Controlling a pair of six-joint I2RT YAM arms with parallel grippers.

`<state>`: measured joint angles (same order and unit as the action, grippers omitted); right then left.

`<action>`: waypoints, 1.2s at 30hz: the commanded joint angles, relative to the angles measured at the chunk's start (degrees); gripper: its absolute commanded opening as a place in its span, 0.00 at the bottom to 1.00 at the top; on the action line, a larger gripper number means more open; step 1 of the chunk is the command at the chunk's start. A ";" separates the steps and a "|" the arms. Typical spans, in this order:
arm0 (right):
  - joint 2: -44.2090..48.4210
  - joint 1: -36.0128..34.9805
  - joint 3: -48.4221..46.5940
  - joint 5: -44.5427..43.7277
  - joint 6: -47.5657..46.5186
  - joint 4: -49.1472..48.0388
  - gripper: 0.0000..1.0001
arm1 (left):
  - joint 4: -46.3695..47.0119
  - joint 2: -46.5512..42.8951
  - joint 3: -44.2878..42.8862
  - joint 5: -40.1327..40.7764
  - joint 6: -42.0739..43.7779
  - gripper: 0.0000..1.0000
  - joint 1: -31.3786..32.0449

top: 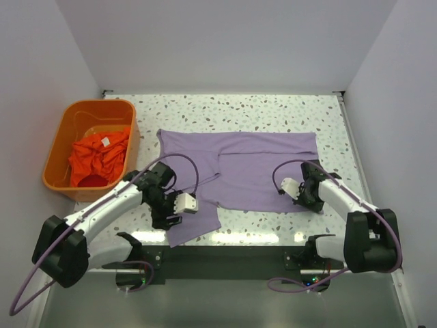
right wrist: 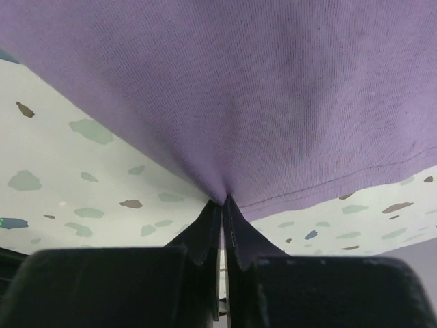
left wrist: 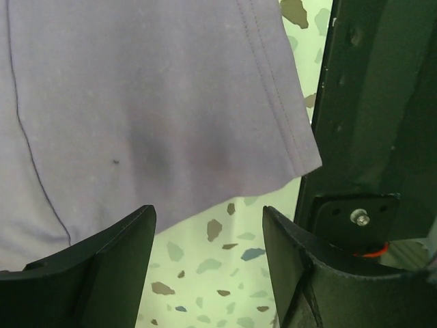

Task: Fold and stack the t-shirts
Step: Fold the tshirt

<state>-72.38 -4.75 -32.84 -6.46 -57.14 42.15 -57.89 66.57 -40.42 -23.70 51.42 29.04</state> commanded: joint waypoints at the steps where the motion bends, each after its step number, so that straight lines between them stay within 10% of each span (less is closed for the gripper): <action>1: -1.10 0.18 -0.20 0.92 -0.42 -4.09 0.00 | 8.30 -0.91 2.18 4.63 -6.49 0.69 5.22; 18: -3.03 0.18 -5.74 3.03 0.54 -0.49 0.00 | 13.24 10.51 4.74 11.65 -10.37 0.67 18.51; 29: -2.24 0.18 -8.99 5.23 0.28 3.37 0.00 | 10.96 5.77 2.90 9.21 -9.06 0.04 18.60; 36: -1.54 0.27 -9.43 5.67 -0.25 4.34 0.00 | 9.99 3.13 2.55 7.88 -10.20 0.00 18.51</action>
<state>-75.55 -4.75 -40.18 -1.98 -56.71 44.60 -46.15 71.72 -36.93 -13.52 41.54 47.40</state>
